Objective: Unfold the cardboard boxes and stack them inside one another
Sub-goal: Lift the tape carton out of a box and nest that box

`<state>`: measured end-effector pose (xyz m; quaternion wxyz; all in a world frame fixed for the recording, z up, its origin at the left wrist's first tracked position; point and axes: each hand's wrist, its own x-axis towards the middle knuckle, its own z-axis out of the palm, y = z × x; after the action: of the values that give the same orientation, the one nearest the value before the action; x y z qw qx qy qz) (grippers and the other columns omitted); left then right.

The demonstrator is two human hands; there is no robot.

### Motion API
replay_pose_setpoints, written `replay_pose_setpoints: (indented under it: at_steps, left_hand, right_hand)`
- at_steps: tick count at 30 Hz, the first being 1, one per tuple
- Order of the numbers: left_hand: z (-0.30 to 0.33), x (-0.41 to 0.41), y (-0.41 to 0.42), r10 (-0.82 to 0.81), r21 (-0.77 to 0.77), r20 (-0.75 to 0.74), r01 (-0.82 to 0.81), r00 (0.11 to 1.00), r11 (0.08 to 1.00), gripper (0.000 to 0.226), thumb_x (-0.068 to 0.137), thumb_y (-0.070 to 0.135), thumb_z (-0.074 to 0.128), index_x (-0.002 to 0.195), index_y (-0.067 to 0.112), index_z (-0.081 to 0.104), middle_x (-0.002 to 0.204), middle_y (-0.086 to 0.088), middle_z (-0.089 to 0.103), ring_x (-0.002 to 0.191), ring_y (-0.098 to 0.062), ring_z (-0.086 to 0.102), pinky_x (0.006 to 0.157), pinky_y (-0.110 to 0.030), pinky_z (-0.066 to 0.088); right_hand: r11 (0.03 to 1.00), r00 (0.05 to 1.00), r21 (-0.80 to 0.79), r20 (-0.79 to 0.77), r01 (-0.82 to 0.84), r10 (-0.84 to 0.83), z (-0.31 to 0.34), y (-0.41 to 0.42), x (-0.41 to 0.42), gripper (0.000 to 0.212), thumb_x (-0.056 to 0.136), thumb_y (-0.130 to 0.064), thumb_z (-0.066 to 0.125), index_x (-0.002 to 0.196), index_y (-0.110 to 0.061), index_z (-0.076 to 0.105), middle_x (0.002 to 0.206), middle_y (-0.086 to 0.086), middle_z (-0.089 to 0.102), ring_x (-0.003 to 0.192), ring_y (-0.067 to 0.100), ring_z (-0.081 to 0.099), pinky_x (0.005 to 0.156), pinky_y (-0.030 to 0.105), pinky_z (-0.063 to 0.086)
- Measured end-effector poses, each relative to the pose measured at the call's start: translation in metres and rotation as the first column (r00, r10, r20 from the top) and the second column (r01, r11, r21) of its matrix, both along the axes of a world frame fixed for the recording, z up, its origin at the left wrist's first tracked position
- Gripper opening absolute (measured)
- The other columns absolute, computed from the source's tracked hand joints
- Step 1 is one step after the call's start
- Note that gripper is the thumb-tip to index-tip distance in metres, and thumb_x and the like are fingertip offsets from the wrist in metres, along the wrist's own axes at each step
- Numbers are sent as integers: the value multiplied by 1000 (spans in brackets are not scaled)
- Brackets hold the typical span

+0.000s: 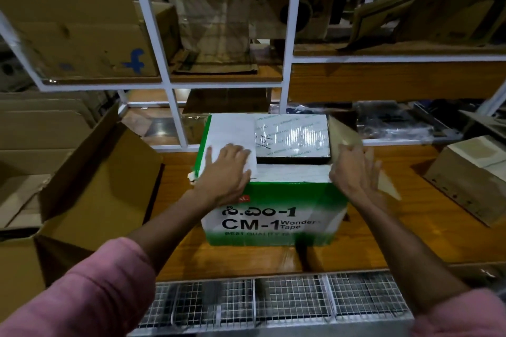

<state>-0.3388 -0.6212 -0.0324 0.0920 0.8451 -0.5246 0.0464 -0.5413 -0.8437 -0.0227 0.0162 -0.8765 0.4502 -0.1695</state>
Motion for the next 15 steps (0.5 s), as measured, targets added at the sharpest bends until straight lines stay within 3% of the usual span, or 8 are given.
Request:
replay_pose_setpoints:
  at_steps: [2,3,6,9,11,13,15]
  left_hand:
    - [11,-13,-11,-232,26,44,231,972,973,60,104,51,25,156,23,31,165,-4,31,156,-21,14,125,-61,6]
    - [18,-21,-18,-340,71,47,337,939,939,59,104,49,25,155,22,35,163,-5,35,155,-22,18,125,-59,7]
    - [39,-33,-34,-456,292,63,421,888,859,50,106,46,28,139,19,54,139,-9,61,138,-25,50,125,-58,8]
    - [61,-29,-28,-351,362,319,230,880,904,48,105,49,30,126,20,62,118,-5,71,125,-24,58,122,-60,12]
    - [72,-24,-18,-190,285,540,34,820,958,40,105,44,41,127,16,60,115,-7,71,124,-29,58,120,-57,14]
    - [85,-19,-7,18,227,608,-196,794,954,31,104,34,48,122,12,60,91,-4,69,104,-27,65,120,-52,10]
    - [93,-10,2,123,302,591,-360,797,883,20,101,29,52,99,15,65,76,1,63,82,-20,58,118,-49,10]
  right_hand:
    - [982,979,9,86,-187,185,1,18,19,29,95,-16,59,123,-14,66,121,15,66,110,33,56,100,53,46]
    - [963,959,26,96,-270,266,2,28,30,23,96,-17,56,115,-15,69,112,14,70,102,31,60,96,51,50]
    - [913,920,122,74,-390,384,4,54,56,17,99,-20,51,93,-17,67,87,7,69,79,25,60,76,41,55]
    - [872,901,239,34,-427,432,1,66,64,22,104,-28,46,98,-21,66,91,3,69,81,22,62,81,42,54]
    - [881,903,245,-44,-405,428,-3,66,63,31,106,-37,39,105,-24,67,99,2,69,88,24,63,85,42,50]
    - [877,899,266,-73,-400,432,-6,64,64,37,106,-40,34,111,-25,67,104,2,70,93,24,63,87,42,49]
    - [869,896,297,-85,-395,436,-8,62,66,39,106,-41,32,115,-25,66,108,2,70,96,23,63,92,44,49]
